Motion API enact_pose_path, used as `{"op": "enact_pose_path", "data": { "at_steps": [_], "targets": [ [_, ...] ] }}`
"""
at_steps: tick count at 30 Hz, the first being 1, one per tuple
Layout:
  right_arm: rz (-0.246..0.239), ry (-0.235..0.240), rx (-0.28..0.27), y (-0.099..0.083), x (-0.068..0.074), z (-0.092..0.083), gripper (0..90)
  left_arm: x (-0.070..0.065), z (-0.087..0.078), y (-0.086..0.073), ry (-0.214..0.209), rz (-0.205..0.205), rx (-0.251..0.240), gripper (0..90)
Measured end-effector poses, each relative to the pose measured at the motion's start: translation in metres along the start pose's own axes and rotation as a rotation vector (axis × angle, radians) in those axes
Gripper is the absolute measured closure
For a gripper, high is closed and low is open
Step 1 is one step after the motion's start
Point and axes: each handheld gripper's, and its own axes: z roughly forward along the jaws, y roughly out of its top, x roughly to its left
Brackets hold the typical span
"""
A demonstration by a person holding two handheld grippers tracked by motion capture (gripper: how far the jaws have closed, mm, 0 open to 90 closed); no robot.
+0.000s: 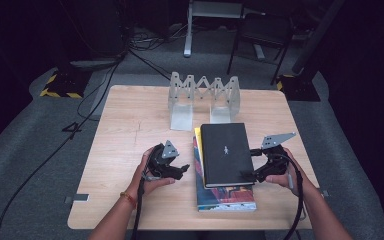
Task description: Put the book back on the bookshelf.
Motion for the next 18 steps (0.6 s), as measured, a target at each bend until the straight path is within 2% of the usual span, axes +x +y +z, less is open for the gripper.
{"op": "enact_pose_path", "data": {
  "at_steps": [4,9,14,18],
  "targets": [
    [-0.011,0.009,0.0,0.002,0.001,0.003,5.4,0.004,0.009,0.001,-0.009,0.0,0.014,24.6],
    [-0.035,0.024,0.001,0.005,0.005,0.008,5.5,0.006,0.013,0.005,-0.014,0.002,0.004,26.9],
    [-0.056,0.052,-0.005,0.005,0.007,0.01,6.2,0.011,0.022,0.006,-0.001,0.02,0.008,31.8],
    [-0.073,0.063,-0.004,0.007,0.01,0.013,6.2,0.017,0.031,0.006,0.012,0.008,-0.011,35.2]
  ]
}}
